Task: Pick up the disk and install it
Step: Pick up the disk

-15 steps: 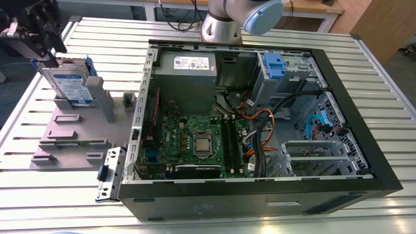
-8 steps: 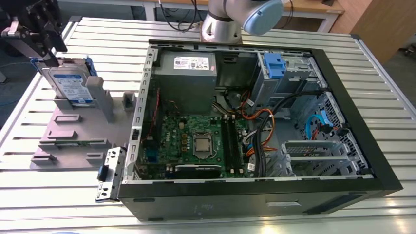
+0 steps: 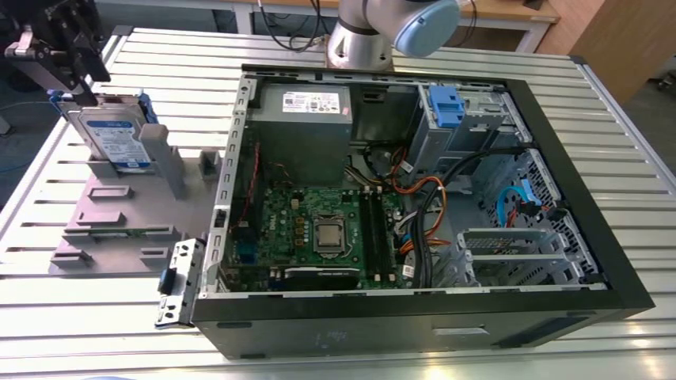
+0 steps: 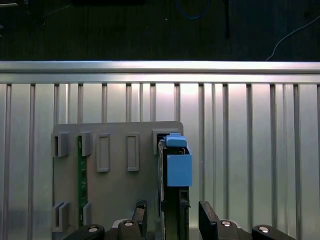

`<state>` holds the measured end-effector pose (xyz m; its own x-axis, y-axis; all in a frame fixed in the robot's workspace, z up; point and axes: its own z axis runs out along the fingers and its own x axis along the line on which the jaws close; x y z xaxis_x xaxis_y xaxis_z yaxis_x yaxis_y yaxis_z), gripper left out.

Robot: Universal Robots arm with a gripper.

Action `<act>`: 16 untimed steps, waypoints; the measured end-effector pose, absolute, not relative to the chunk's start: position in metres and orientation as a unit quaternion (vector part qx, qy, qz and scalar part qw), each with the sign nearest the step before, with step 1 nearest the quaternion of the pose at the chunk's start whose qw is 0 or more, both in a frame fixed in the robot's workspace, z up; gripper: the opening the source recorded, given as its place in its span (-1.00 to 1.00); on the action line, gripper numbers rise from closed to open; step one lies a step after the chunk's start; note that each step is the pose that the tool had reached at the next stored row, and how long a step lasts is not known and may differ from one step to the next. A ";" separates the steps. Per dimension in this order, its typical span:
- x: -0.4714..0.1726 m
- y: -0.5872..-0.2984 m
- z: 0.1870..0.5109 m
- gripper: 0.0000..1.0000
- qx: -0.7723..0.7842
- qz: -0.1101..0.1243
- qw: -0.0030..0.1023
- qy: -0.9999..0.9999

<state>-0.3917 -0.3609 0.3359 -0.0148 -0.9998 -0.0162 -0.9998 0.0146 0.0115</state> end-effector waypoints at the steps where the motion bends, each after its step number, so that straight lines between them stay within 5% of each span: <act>1: -0.392 -0.360 0.336 0.06 -0.702 0.010 0.002 0.712; 16: -0.406 -0.360 0.332 0.06 -0.710 0.010 0.002 0.705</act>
